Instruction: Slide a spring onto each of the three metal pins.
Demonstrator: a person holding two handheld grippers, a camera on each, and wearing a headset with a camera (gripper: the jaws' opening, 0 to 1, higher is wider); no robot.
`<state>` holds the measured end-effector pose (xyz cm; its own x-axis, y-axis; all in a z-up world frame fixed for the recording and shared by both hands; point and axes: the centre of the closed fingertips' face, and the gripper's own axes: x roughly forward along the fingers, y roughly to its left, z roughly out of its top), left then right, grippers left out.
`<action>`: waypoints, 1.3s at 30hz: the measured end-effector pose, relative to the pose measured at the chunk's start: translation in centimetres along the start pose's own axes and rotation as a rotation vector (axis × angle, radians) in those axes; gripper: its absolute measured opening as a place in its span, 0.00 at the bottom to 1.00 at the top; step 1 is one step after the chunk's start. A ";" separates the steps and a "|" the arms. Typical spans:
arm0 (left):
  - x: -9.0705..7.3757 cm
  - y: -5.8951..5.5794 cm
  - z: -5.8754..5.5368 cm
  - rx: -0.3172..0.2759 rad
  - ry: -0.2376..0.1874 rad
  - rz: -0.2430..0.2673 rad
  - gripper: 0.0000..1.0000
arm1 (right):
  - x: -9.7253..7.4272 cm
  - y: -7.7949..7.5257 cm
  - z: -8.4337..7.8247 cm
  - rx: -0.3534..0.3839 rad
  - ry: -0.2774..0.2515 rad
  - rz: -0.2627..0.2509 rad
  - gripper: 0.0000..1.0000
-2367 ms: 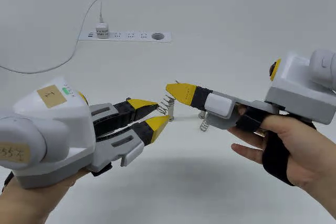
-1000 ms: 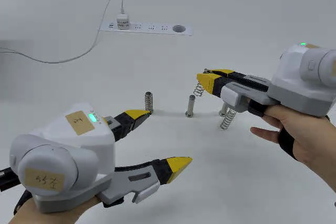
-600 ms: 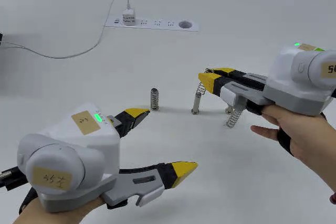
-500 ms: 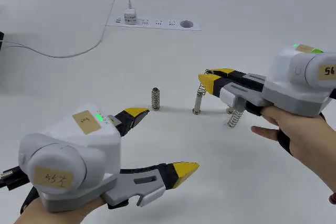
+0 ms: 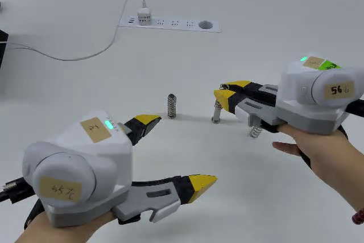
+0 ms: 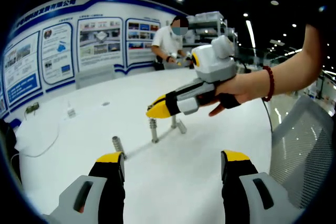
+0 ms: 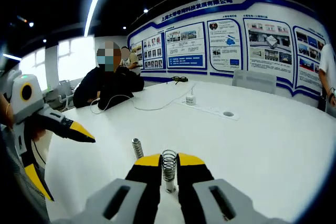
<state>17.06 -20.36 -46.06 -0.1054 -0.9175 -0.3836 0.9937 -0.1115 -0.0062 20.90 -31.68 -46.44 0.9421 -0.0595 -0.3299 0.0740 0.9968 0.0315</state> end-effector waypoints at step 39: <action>-0.1 0.7 0.1 -0.001 0.003 0.029 0.72 | -0.4 0.1 -0.9 0.066 0.046 -0.025 0.26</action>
<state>17.77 -20.38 -45.90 -0.0761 -0.9190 -0.3868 0.9965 -0.0841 0.0038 20.18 -31.54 -47.16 0.9239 -0.0801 -0.3741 0.1199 0.9892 0.0843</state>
